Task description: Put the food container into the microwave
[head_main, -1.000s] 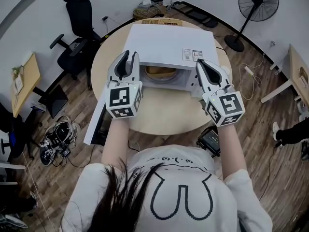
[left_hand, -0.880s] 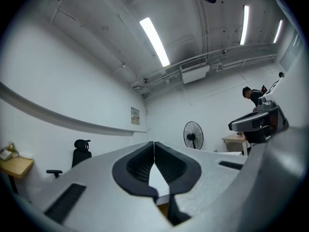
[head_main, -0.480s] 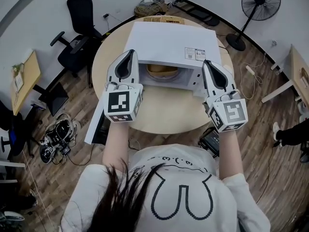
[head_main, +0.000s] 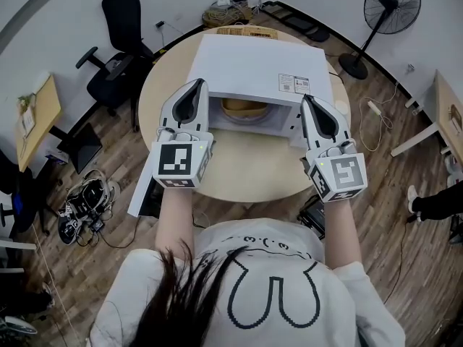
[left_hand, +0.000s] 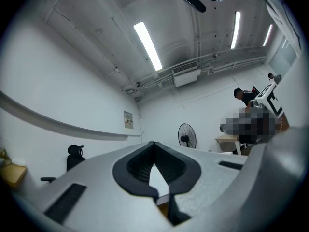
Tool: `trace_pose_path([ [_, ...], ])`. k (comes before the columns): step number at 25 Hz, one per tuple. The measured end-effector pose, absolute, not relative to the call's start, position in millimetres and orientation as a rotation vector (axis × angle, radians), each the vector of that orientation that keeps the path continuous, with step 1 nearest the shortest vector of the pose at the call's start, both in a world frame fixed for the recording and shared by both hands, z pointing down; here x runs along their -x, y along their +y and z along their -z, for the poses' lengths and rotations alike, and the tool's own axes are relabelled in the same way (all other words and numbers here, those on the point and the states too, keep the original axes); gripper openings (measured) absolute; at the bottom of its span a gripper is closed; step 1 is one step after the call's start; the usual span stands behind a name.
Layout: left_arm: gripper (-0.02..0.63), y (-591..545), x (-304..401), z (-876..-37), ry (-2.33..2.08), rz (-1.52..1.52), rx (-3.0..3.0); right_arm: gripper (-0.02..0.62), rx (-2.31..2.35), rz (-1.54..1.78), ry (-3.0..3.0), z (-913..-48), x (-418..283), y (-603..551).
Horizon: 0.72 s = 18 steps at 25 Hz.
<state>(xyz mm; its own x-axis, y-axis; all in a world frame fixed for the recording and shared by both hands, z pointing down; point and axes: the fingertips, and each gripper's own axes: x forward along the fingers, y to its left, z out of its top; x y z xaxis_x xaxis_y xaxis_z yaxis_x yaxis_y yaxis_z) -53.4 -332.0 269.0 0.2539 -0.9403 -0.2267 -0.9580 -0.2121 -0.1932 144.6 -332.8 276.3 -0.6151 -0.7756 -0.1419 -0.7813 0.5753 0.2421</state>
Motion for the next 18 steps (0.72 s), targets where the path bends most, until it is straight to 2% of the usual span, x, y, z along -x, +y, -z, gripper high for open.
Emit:
trace_pose_path([
  [18, 0.009, -338, 52, -276, 1.740, -0.083, 2.280, 0.031, 1.331, -0.411, 2.838, -287, -142, -343],
])
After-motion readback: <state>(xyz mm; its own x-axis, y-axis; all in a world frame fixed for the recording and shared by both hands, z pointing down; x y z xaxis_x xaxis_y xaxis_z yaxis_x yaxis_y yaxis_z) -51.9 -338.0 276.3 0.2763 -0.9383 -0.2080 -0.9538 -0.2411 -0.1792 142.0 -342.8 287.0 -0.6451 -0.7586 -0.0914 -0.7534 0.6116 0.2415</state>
